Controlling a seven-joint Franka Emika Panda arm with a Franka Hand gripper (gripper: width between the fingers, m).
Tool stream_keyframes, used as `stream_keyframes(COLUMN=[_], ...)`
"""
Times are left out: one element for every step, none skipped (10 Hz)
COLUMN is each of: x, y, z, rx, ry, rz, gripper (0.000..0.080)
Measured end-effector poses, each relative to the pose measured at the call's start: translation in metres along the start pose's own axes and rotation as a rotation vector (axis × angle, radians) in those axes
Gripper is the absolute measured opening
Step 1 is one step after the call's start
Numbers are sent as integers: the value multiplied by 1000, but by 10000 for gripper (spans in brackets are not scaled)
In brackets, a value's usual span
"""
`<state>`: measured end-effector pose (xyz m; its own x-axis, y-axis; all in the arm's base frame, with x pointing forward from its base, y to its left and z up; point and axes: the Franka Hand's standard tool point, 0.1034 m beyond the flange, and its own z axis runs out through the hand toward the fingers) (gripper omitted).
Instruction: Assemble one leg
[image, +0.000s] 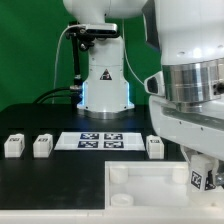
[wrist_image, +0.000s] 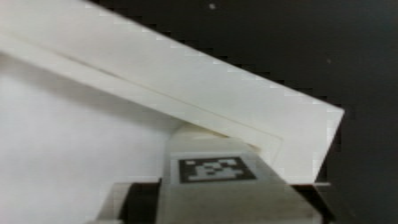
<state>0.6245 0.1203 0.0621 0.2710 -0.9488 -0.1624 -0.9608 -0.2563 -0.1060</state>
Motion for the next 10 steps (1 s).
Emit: stream_keyframes(x=[-1, -1, 0, 0, 0, 0, 0, 0, -1, 1], y=[0, -1, -1, -1, -1, -1, 0, -1, -2, -2], z=[0, 0, 0, 0, 1, 1, 1, 0, -1, -2], rx=[4, 9, 22, 23, 23, 20, 19, 19, 14, 18], ry=[-12, -13, -6, -6, -5, -2, -1, 3, 19, 25], rz=[126, 177, 166, 153, 103, 39, -132, -277, -443, -563], gripper=[297, 297, 297, 297, 297, 407, 543, 616, 643, 643])
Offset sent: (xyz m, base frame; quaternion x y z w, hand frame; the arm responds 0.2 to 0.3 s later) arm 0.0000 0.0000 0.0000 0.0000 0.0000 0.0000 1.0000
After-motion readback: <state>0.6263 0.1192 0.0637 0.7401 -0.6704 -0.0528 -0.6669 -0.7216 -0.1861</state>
